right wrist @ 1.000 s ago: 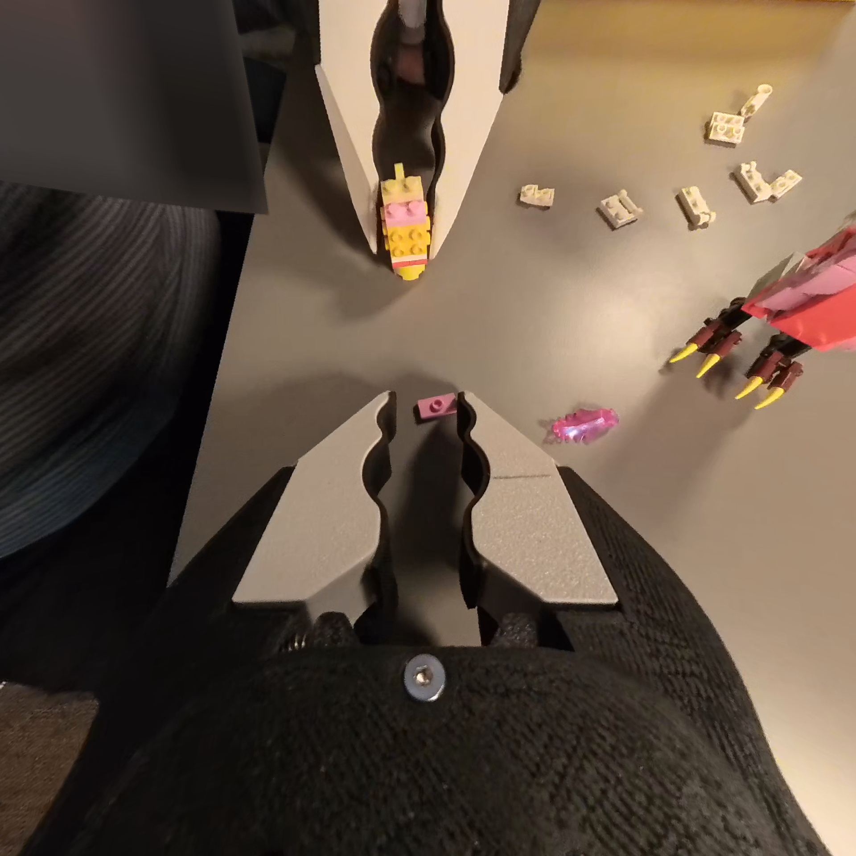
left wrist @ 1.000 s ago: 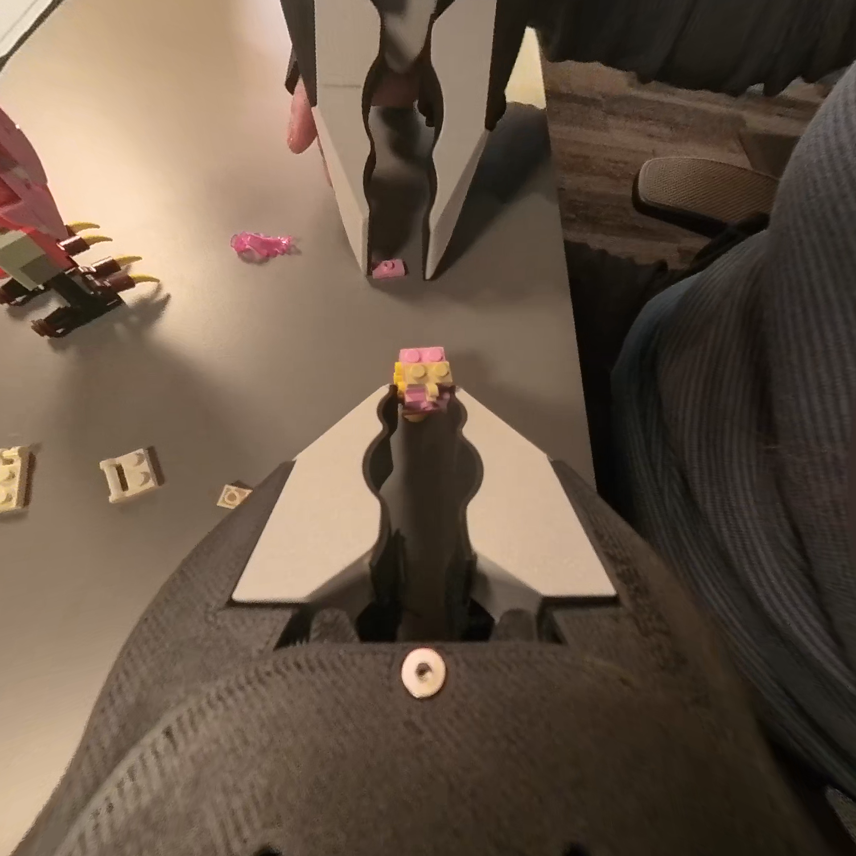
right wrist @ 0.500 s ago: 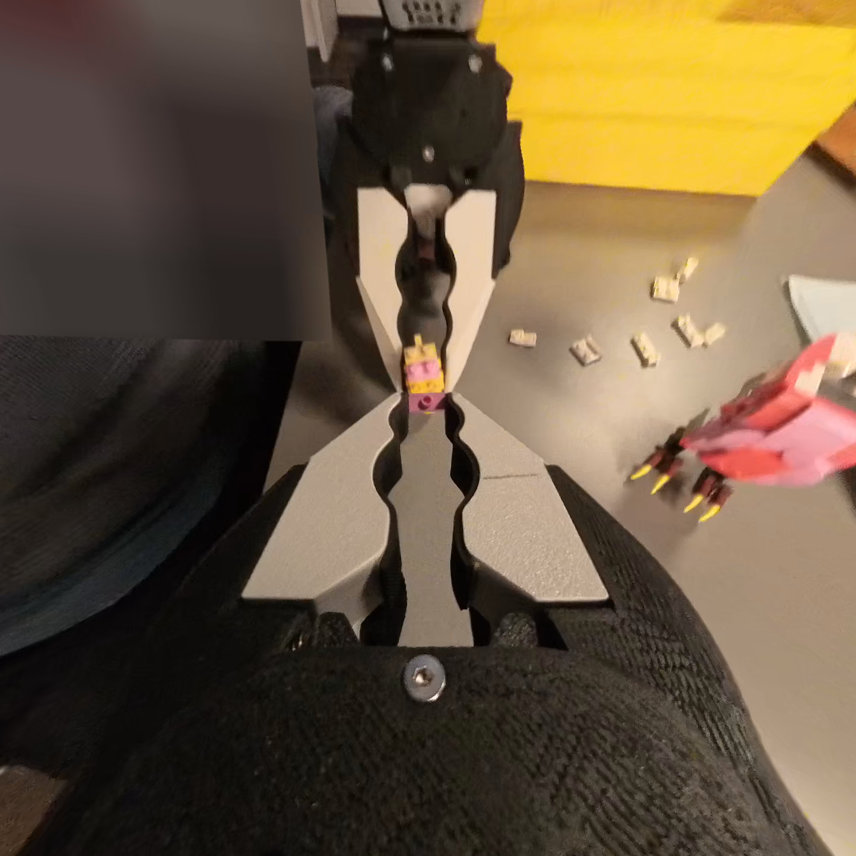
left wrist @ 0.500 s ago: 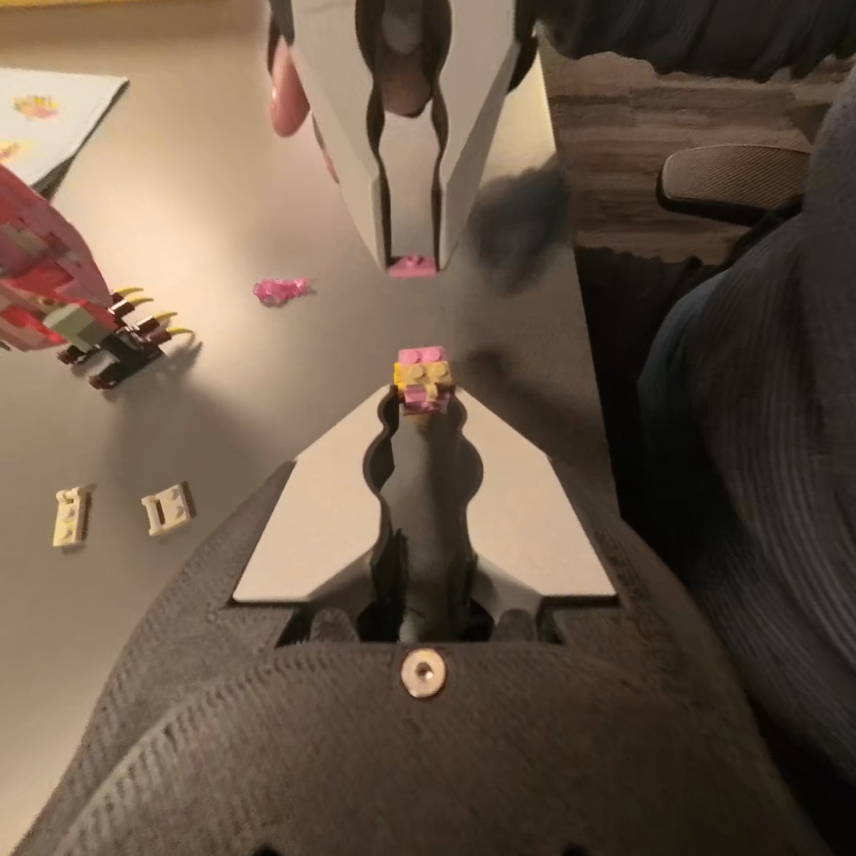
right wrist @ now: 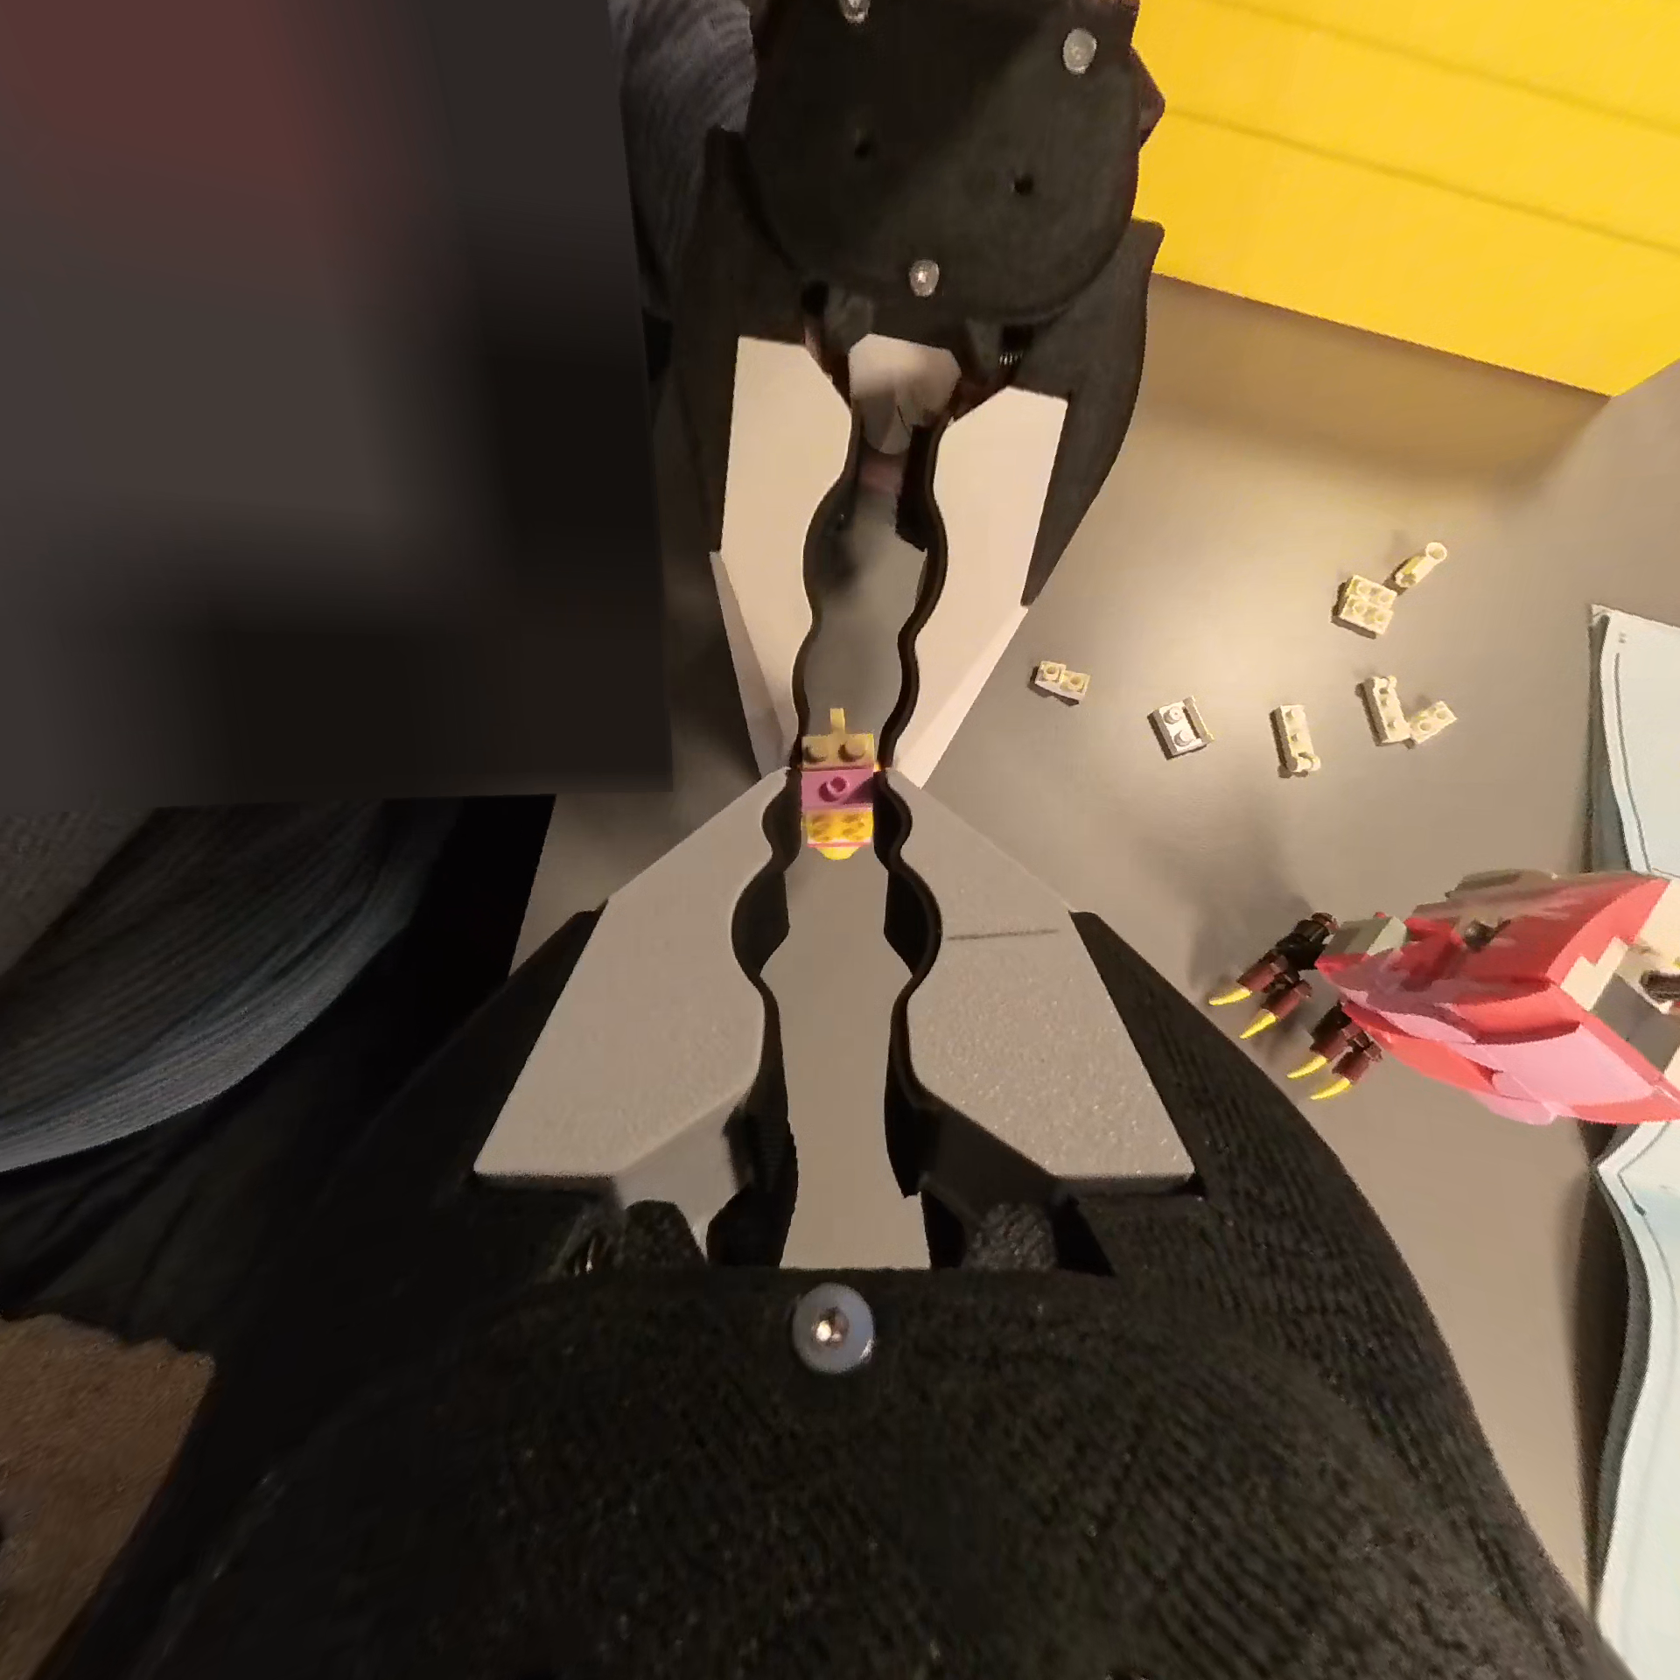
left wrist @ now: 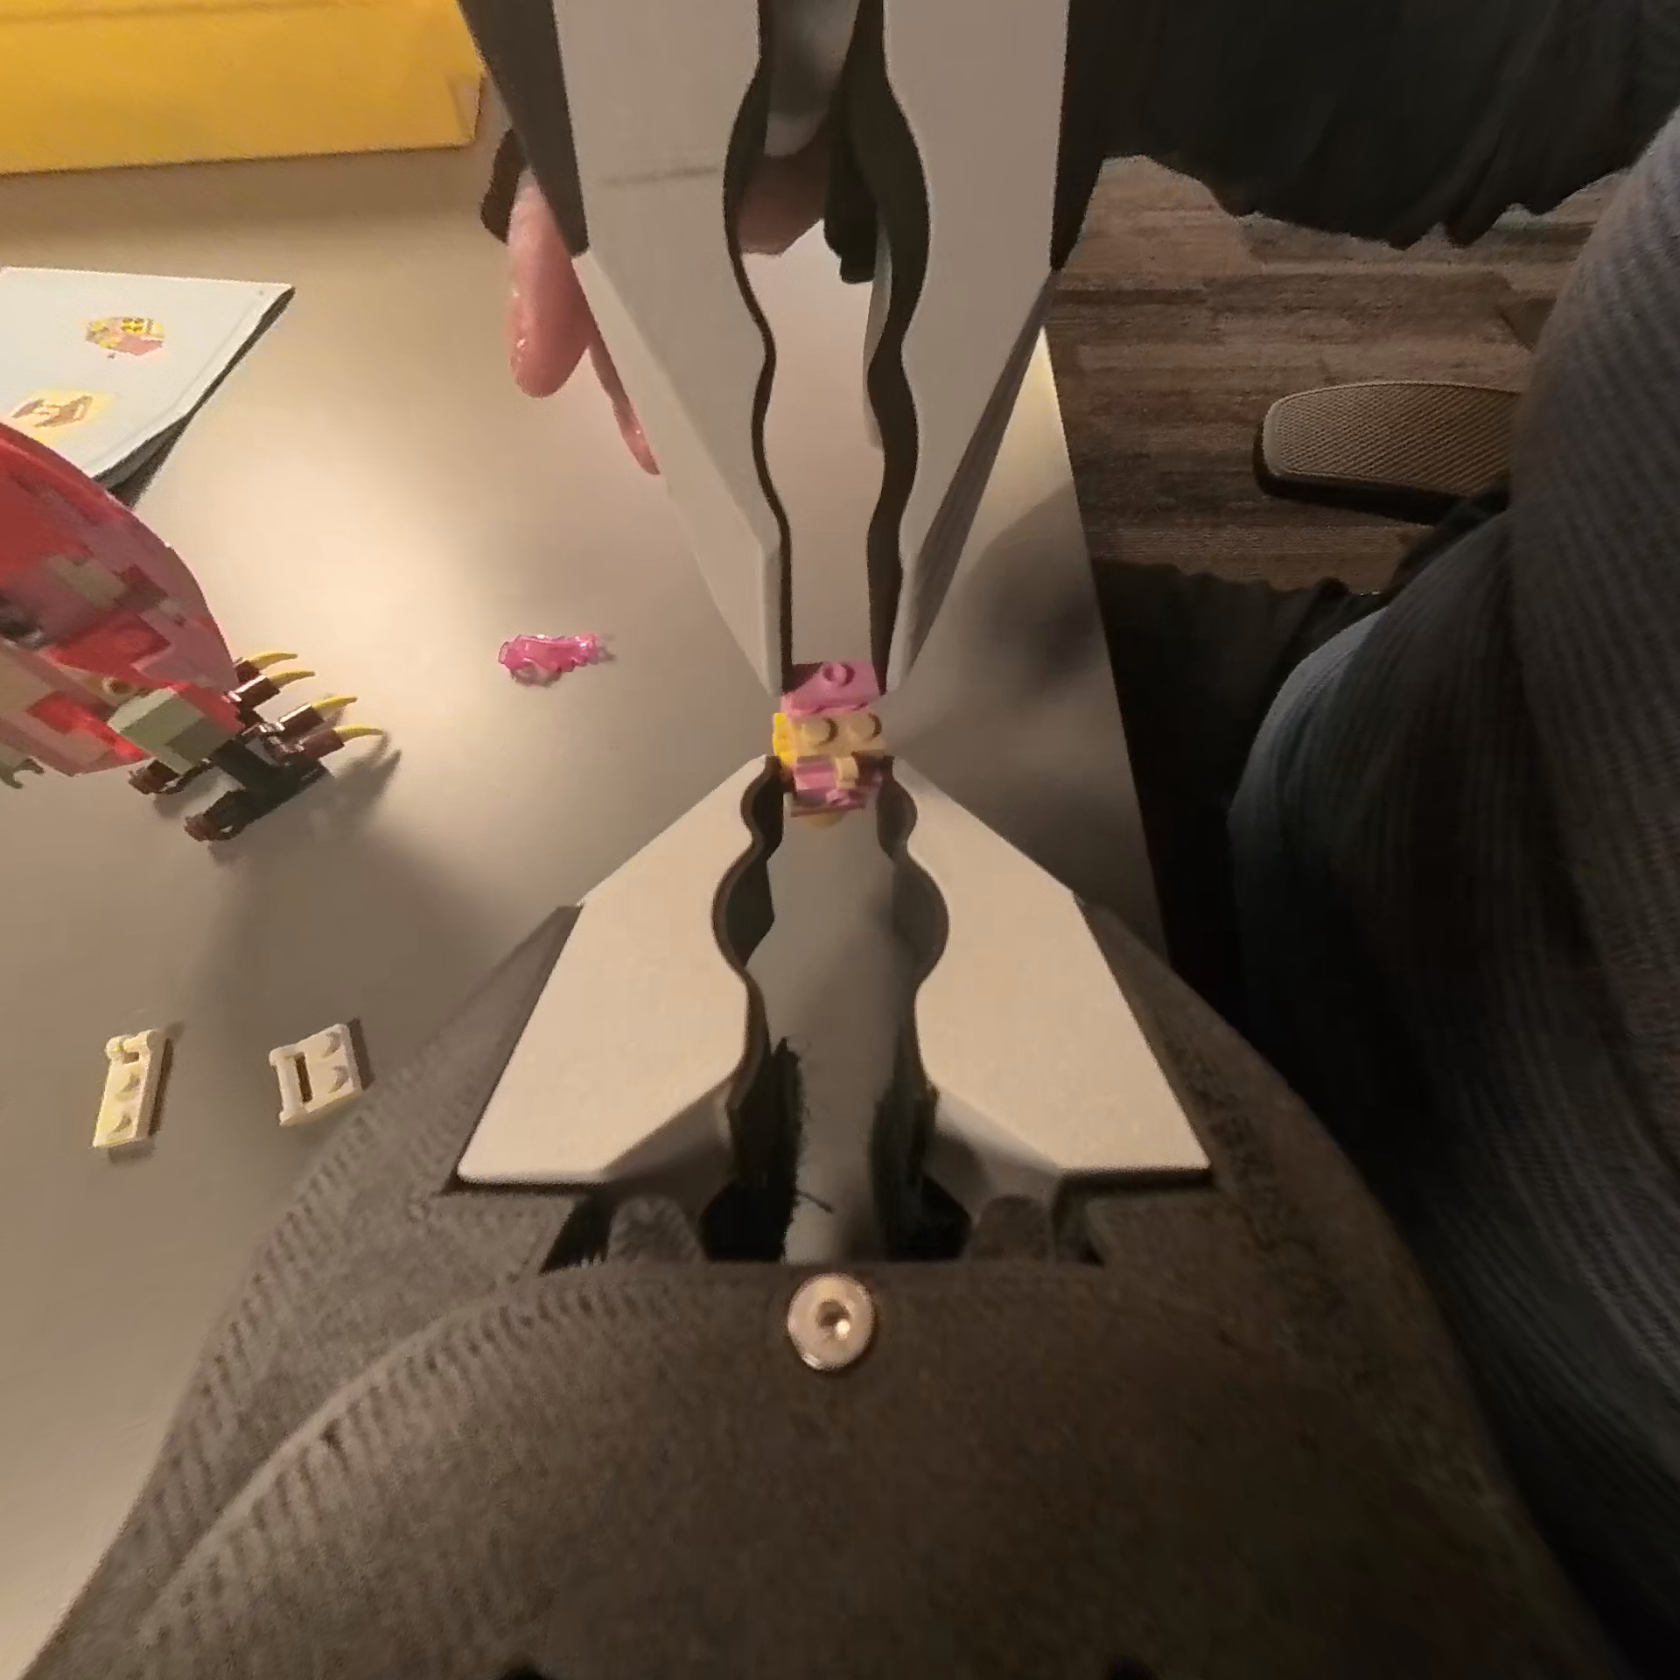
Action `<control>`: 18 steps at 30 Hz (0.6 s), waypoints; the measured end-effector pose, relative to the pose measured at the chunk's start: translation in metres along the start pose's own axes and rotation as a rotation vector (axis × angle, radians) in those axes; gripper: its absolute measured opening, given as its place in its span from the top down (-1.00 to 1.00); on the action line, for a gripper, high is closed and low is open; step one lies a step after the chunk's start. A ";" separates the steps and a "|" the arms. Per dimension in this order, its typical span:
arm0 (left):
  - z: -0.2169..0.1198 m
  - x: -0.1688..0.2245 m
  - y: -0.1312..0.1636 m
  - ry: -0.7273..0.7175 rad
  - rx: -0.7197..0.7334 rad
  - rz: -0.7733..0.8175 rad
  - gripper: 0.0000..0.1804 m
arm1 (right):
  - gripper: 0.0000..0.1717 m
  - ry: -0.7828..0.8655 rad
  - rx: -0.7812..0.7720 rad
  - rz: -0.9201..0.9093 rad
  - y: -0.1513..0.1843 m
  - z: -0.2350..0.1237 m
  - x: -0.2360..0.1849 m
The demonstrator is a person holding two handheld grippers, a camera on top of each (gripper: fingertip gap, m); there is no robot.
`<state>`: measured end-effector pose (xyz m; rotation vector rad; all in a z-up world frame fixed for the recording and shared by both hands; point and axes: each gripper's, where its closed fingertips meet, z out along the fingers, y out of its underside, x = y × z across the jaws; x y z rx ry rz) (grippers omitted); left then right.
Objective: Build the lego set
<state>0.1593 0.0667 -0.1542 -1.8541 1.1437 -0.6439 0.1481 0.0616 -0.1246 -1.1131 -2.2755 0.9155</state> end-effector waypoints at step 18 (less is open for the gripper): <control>-0.001 0.003 -0.007 0.004 0.049 0.012 0.79 | 0.80 0.008 0.000 0.000 -0.004 -0.003 0.000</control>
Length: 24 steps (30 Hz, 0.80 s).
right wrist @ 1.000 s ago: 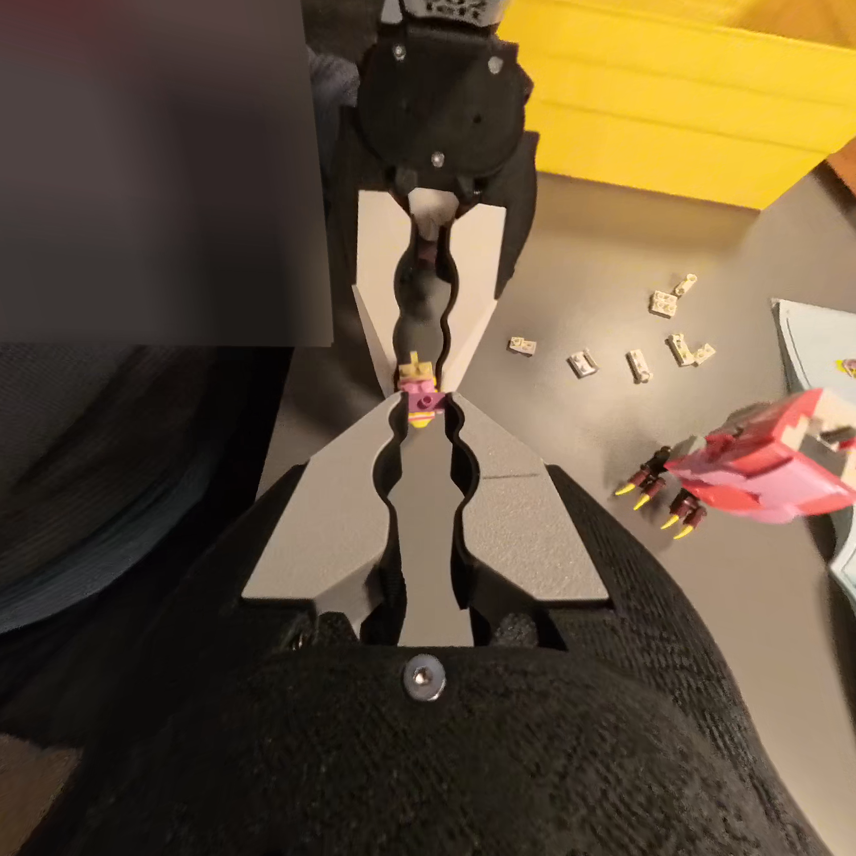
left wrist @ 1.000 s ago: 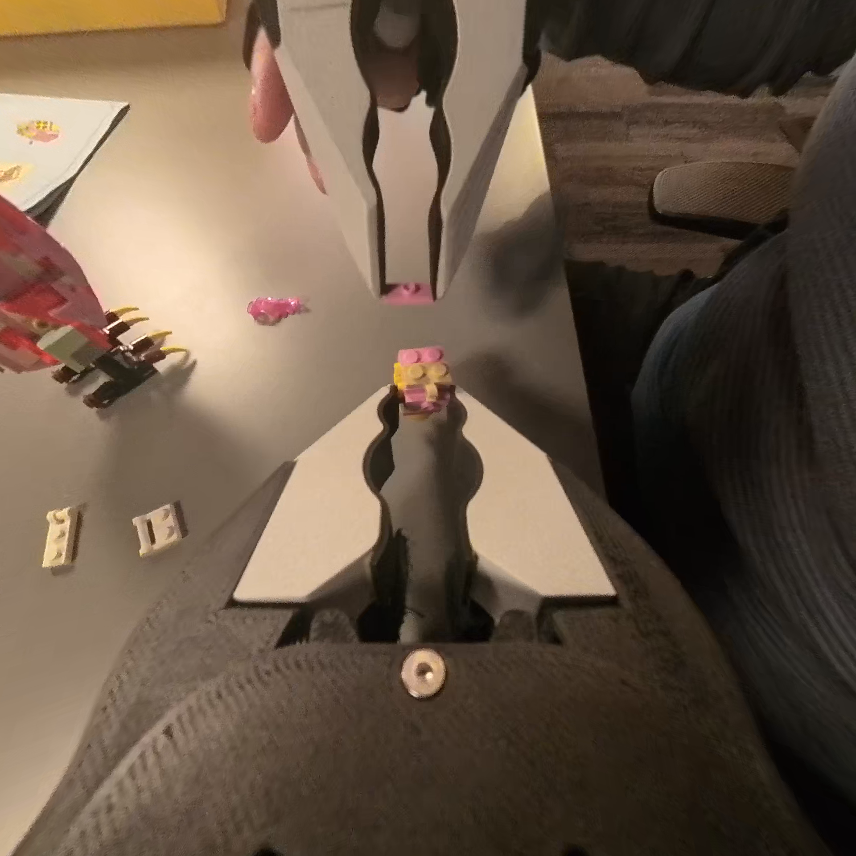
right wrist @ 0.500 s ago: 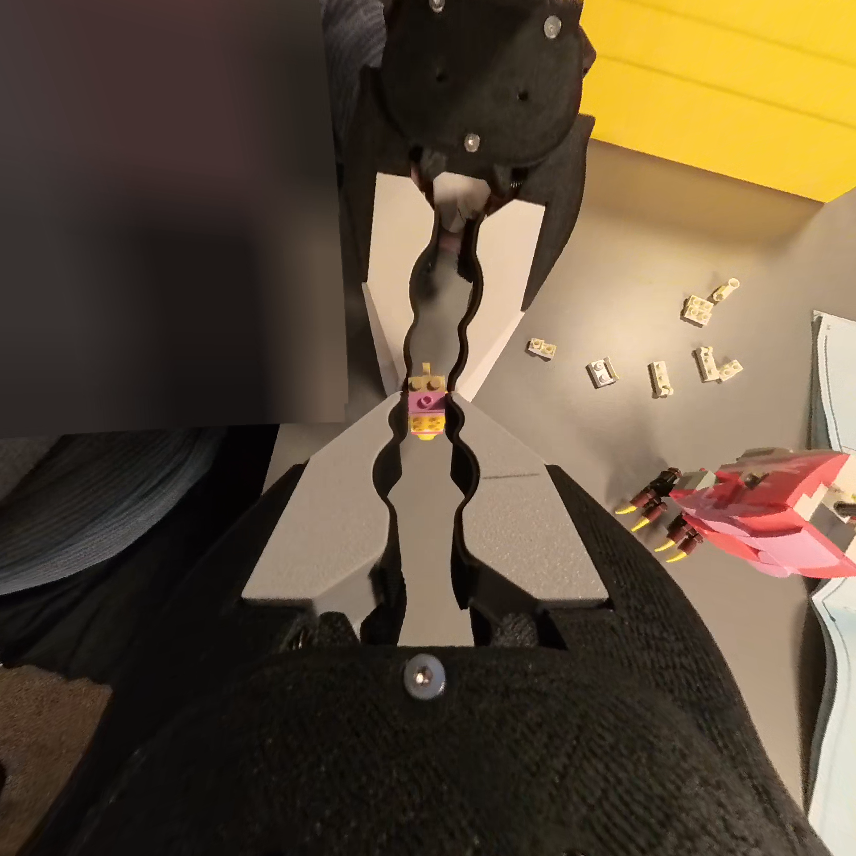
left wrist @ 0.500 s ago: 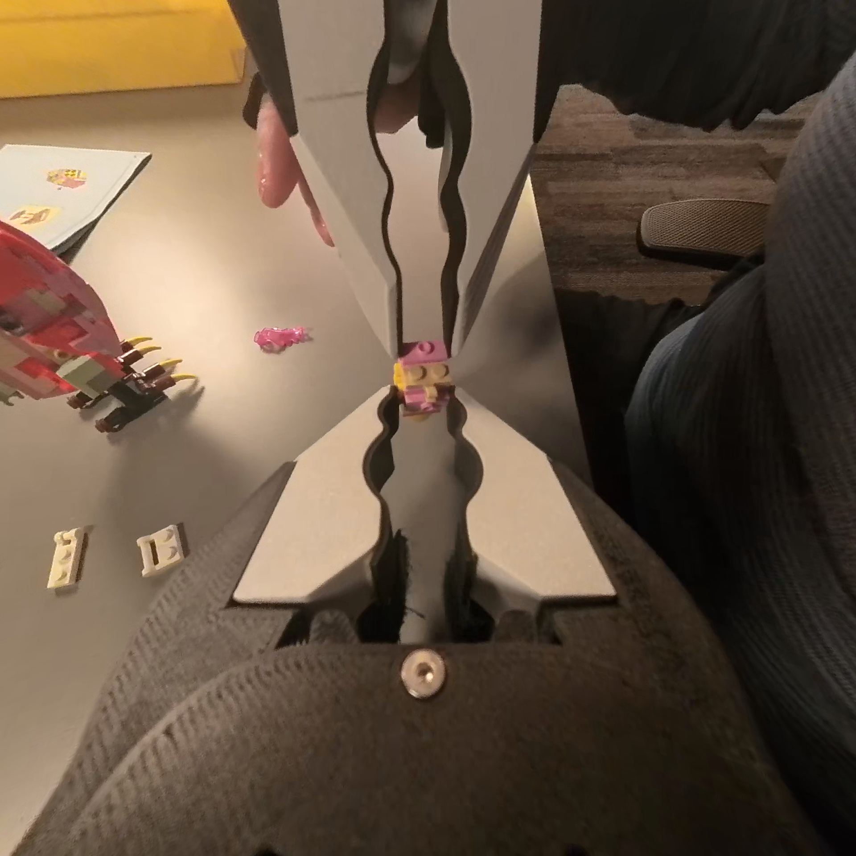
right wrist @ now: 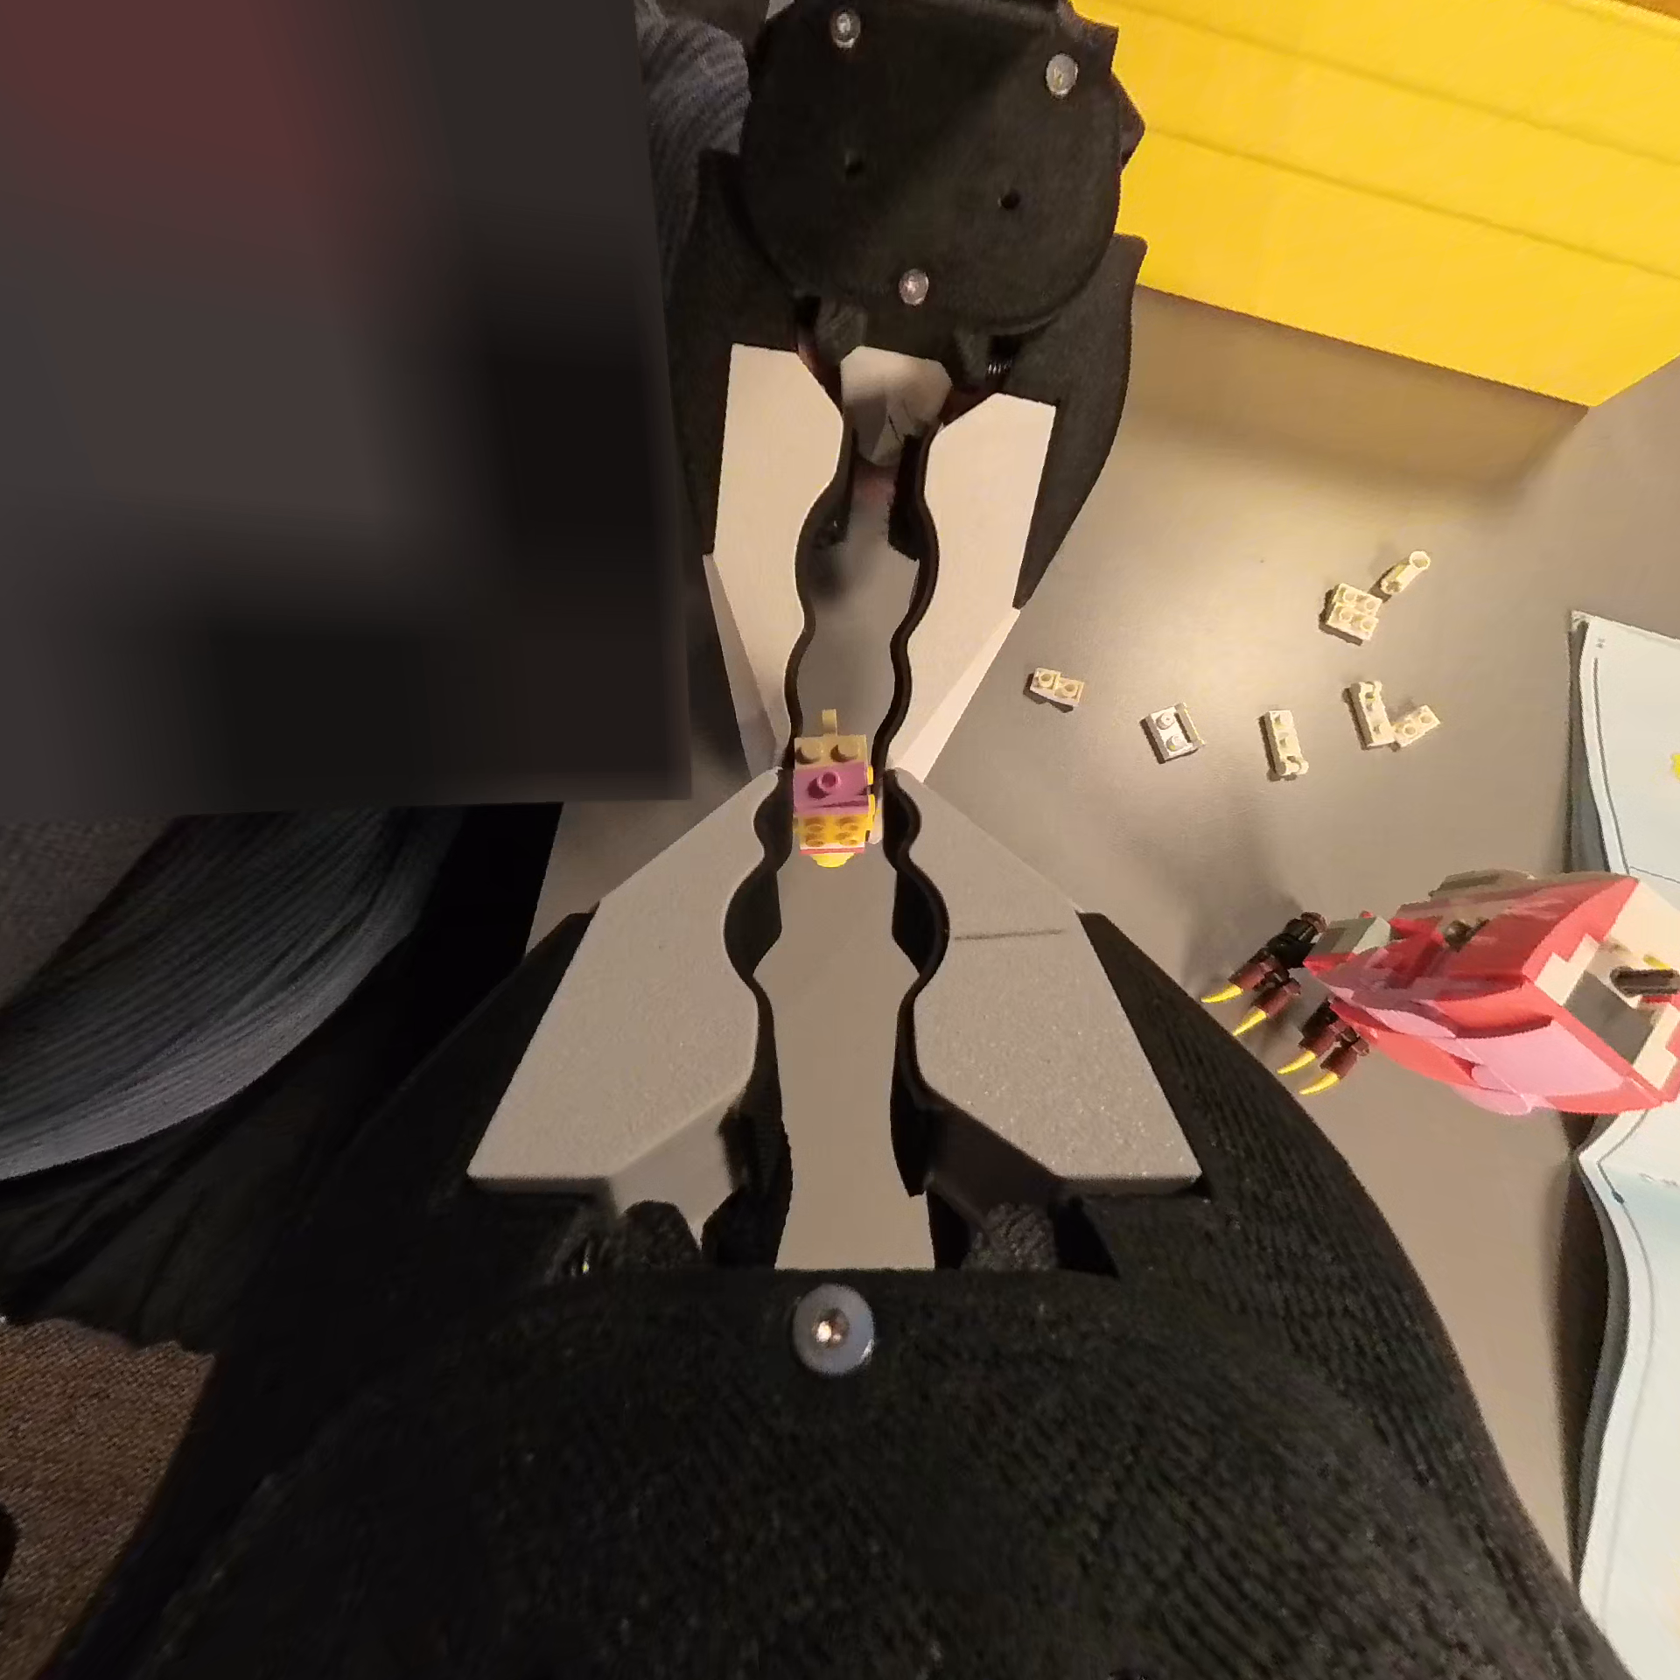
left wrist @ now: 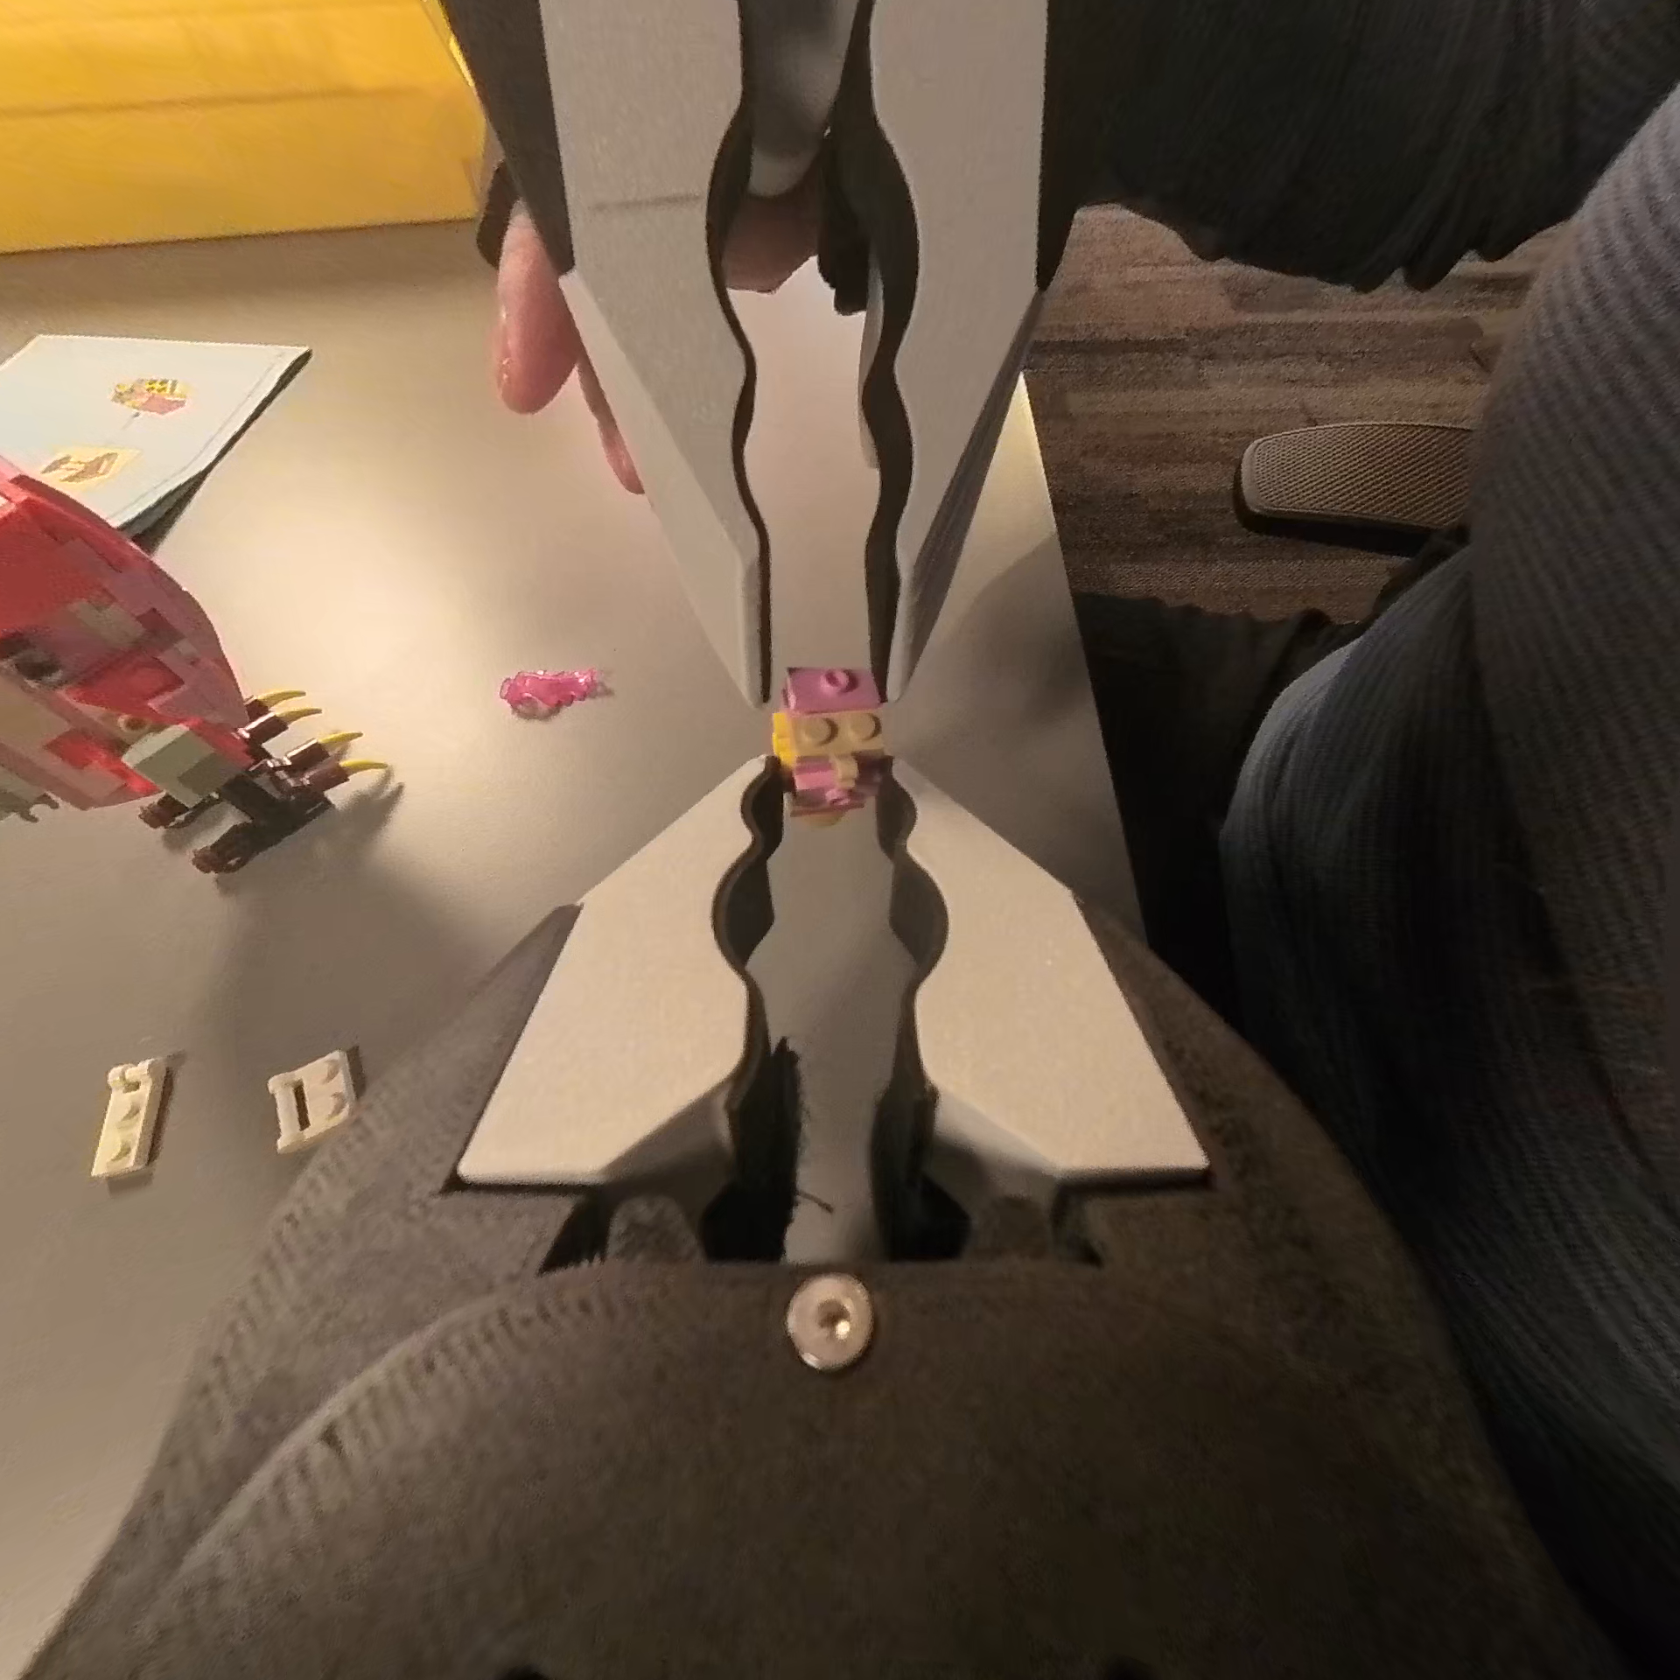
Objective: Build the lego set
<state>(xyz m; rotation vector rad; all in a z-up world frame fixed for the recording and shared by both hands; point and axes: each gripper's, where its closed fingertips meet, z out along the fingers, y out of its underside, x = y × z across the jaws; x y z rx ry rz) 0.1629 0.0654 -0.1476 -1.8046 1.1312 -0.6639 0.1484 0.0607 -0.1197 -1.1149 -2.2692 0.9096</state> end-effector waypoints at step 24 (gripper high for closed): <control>-0.013 -0.027 -0.020 0.019 0.090 -0.261 0.79 | 0.12 0.714 -0.223 -0.698 0.001 -0.007 0.036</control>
